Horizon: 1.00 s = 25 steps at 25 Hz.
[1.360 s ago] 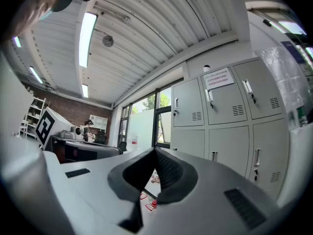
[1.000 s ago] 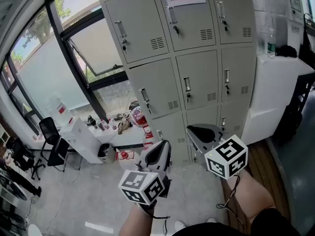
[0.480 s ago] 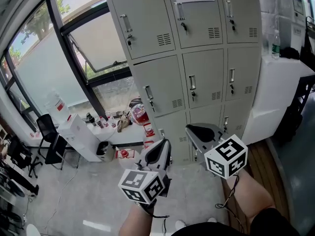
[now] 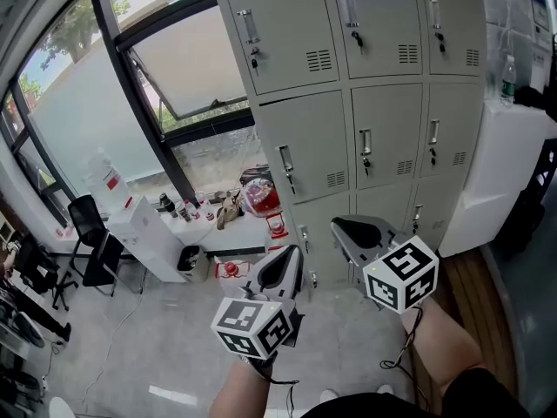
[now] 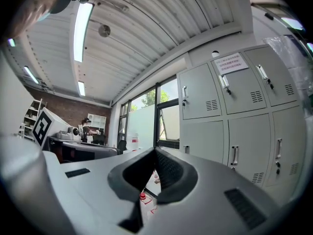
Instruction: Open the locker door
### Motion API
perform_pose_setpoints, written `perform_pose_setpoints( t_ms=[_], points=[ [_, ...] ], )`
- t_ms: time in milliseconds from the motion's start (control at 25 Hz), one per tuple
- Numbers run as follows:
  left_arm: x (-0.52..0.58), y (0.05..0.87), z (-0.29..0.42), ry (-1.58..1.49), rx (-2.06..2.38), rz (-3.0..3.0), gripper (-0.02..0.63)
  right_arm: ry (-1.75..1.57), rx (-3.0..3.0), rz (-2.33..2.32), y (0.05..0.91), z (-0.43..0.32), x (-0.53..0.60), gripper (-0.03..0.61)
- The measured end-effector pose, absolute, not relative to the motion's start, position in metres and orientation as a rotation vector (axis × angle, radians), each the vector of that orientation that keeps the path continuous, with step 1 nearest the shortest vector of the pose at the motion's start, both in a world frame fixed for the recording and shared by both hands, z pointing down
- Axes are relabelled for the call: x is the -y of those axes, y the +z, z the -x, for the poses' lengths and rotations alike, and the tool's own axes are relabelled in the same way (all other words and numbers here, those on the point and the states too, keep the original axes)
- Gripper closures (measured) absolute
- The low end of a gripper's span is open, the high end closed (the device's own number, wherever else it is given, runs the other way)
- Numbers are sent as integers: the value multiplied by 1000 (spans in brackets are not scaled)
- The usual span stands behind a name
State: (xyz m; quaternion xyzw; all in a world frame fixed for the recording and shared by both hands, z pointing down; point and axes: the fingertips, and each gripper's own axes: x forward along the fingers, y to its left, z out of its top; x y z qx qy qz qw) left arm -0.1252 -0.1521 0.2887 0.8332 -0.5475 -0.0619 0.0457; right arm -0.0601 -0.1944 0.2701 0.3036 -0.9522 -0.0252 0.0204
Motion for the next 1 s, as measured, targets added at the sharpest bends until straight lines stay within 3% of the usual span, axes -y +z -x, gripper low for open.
perform_pose_setpoints(
  t_ms=[1000],
  points=[
    [228,340,215,-107,1739,-2492,597,93,2942,-876,325,178,312,525]
  ],
)
